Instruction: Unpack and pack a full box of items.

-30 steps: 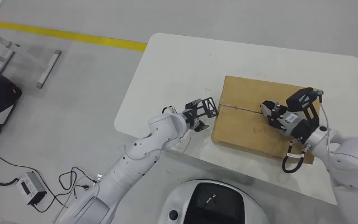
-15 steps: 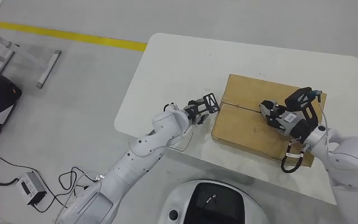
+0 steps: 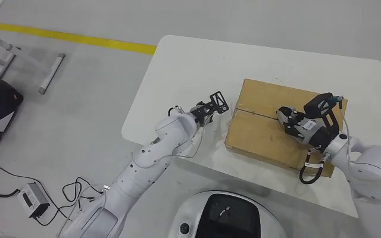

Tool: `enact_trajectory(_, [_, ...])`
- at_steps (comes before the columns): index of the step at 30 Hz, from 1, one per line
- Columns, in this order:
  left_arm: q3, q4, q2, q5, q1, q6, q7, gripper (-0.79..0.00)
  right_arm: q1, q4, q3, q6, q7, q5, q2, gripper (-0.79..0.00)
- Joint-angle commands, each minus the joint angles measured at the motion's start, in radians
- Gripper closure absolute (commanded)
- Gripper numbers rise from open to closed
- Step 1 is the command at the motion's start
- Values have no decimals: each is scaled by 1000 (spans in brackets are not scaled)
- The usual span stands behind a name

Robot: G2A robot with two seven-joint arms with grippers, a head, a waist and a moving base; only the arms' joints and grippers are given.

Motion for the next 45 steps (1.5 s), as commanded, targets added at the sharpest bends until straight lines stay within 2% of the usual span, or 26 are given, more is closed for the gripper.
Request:
enact_trajectory(1, [-12, -23, 0, -16, 2, -10, 6, 0, 1, -1, -1, -1, 1, 1, 0, 0])
enact_trajectory(2, [-18, -33, 1, -30, 0, -20, 9, 0, 1, -1, -1, 0, 1, 1, 0, 0])
enact_trajectory(3, [-25, -43, 1, -43, -3, -31, 13, -102, 1, -1, -2, 0, 2, 1, 0, 0])
enact_trajectory(4, [-29, -56, 1, -50, -8, -42, 12, -376, 1, -1, -2, -1, 2, 2, 0, 0])
enact_trajectory(5, [-31, -71, 1, -56, -13, -55, 12, -754, 1, -1, -3, -2, 3, 0, 0, 0])
enact_trajectory(6, [-32, -81, 1, -65, -18, -73, 15, -785, 1, -1, -3, -2, 2, -1, 0, 0])
enact_trajectory(15, [-11, -141, 7, -11, -65, -232, 39, -785, 2, 1, -3, -1, -3, -2, -1, 0])
enact_trajectory(26, [5, -131, 16, 115, -59, -299, 88, -785, 5, 7, -3, -2, -6, 0, -1, 0])
enact_trajectory(32, [-50, -143, 25, 77, -34, -347, 87, -785, 7, 8, -2, -1, -8, 1, -2, 0])
enact_trajectory(39, [-128, -196, 45, 56, 32, -440, 72, -785, 10, 10, -3, -5, -5, 4, -2, 0])
enact_trajectory(45, [-156, -212, 57, 30, 84, -512, 69, -785, 12, 11, -13, -7, -8, 2, -4, 0])
